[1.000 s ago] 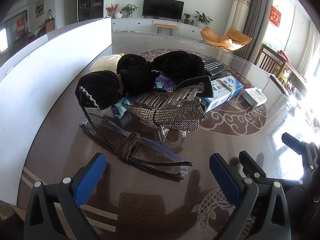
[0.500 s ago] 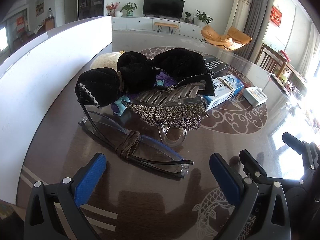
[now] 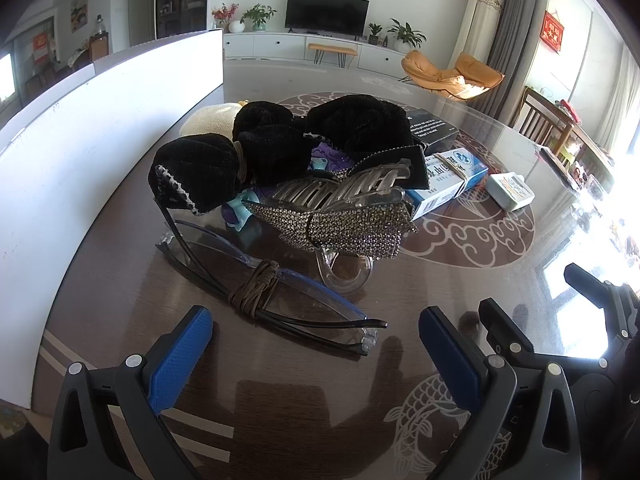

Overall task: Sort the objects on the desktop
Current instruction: 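Move the left tool toward the eyeglasses lying before the pile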

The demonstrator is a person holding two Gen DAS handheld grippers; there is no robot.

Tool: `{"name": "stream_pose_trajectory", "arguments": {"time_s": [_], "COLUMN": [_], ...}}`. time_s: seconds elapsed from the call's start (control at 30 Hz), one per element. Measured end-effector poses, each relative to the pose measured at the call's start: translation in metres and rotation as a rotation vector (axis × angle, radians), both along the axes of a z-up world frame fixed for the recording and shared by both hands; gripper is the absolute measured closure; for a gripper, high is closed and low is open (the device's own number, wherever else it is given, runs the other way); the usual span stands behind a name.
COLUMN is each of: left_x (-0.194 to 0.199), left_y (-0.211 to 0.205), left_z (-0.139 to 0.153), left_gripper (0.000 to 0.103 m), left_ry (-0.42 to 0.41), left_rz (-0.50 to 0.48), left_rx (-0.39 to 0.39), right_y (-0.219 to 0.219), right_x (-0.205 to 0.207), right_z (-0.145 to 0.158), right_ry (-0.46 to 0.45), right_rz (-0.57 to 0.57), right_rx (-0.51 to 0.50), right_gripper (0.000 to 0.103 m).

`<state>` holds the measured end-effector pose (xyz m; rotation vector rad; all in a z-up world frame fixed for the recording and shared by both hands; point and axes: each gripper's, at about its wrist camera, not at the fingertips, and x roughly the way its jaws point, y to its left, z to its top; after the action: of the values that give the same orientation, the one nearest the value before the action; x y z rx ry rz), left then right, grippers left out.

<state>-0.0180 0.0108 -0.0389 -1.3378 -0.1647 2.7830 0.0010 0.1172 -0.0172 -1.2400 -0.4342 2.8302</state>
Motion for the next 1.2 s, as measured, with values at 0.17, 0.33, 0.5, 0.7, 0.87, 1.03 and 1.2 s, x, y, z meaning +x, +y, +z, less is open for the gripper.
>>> {"name": "stream_pose_trajectory", "arguments": {"time_s": [0.17, 0.33, 0.5, 0.7, 0.87, 1.03, 1.2], "left_x": [0.0000, -0.0001, 0.0002, 0.0007, 0.0008, 0.0003, 0.0006], "left_y": [0.0000, -0.0003, -0.0004, 0.0012, 0.0012, 0.0025, 0.0029], "left_z": [0.0000, 0.0001, -0.0001, -0.0011, -0.0012, -0.0023, -0.0027], "left_gripper": [0.000, 0.000, 0.000, 0.000, 0.000, 0.000, 0.000], "left_ry": [0.000, 0.000, -0.001, -0.003, -0.003, -0.003, -0.003], "left_rz": [0.000, 0.001, 0.001, 0.001, 0.001, 0.001, 0.001], "left_rx": [0.000, 0.000, 0.002, 0.001, 0.001, 0.000, -0.001], "right_y": [0.0000, -0.0001, 0.0000, 0.0000, 0.0000, -0.0001, -0.0001], "right_x": [0.0000, 0.0000, 0.0000, 0.0000, 0.0000, 0.0000, 0.0001], "right_z": [0.0000, 0.0000, -0.0001, -0.0001, -0.0001, -0.0001, -0.0001], "right_ry": [0.000, 0.000, 0.000, 0.000, 0.000, 0.000, 0.000], "right_rz": [0.000, 0.000, 0.000, 0.000, 0.000, 0.000, 0.000], "right_rx": [0.000, 0.000, 0.000, 0.000, 0.000, 0.000, 0.000], "right_gripper": [0.000, 0.000, 0.000, 0.000, 0.000, 0.000, 0.000]}}
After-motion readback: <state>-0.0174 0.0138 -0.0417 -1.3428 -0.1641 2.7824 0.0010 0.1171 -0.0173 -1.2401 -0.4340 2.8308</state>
